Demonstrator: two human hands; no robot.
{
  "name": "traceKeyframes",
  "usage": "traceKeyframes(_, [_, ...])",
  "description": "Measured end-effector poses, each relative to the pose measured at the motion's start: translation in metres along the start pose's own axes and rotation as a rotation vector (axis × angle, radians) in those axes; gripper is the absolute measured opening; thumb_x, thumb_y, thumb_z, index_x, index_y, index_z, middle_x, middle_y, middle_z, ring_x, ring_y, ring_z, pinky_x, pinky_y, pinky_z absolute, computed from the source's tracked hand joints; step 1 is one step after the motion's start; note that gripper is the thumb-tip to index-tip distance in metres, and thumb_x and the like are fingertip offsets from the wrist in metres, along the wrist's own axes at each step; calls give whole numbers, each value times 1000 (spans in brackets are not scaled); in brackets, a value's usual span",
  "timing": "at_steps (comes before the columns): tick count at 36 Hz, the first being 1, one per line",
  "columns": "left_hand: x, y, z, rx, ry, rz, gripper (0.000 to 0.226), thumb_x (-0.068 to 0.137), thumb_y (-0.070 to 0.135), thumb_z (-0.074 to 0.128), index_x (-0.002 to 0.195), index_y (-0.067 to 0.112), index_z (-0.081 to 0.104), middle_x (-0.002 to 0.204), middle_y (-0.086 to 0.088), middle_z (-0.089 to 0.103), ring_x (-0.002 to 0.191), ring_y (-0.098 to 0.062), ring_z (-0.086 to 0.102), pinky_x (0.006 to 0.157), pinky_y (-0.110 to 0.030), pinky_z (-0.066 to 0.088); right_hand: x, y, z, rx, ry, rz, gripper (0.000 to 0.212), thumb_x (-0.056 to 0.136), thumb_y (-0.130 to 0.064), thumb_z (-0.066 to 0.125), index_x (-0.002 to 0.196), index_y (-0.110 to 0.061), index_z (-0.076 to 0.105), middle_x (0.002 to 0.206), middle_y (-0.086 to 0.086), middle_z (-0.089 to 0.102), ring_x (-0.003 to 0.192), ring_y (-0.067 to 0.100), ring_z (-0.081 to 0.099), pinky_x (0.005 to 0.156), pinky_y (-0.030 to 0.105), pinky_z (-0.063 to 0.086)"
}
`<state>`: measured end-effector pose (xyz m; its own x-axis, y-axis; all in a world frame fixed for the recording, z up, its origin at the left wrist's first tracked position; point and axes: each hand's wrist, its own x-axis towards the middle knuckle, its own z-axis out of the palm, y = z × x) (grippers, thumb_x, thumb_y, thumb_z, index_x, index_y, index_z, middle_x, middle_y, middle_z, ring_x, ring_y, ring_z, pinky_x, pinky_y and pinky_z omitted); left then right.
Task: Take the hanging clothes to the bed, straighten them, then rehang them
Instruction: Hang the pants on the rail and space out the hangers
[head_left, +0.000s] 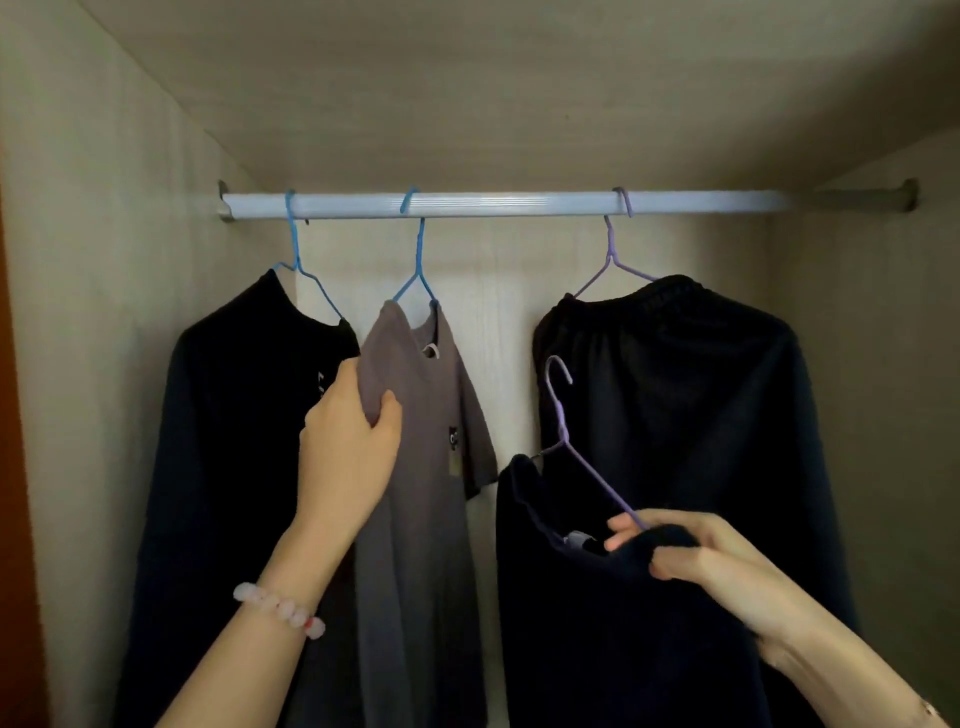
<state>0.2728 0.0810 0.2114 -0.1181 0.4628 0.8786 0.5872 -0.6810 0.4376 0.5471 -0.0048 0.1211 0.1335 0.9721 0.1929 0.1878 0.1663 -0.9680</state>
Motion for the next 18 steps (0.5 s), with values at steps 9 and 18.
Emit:
traceKeyframes(9, [-106, -24, 25, -43, -200, -176, 22, 90, 12, 53, 112, 7, 52, 96, -7, 63, 83, -20, 58, 72, -28, 42, -96, 60, -37, -102, 6, 105, 40, 69, -5, 61, 101, -13, 83, 99, 18, 83, 74, 11, 72, 65, 15, 57])
traceKeyframes(18, [-200, 2, 72, -56, -355, -435, 27, 90, 16, 56, 114, 7, 48, 98, -12, 60, 93, -36, 61, 65, -35, 46, -173, 82, -106, -125, -86, 155, 55, 63, -1, 56, 90, -36, 89, 92, -3, 88, 82, 5, 76, 72, 10, 56])
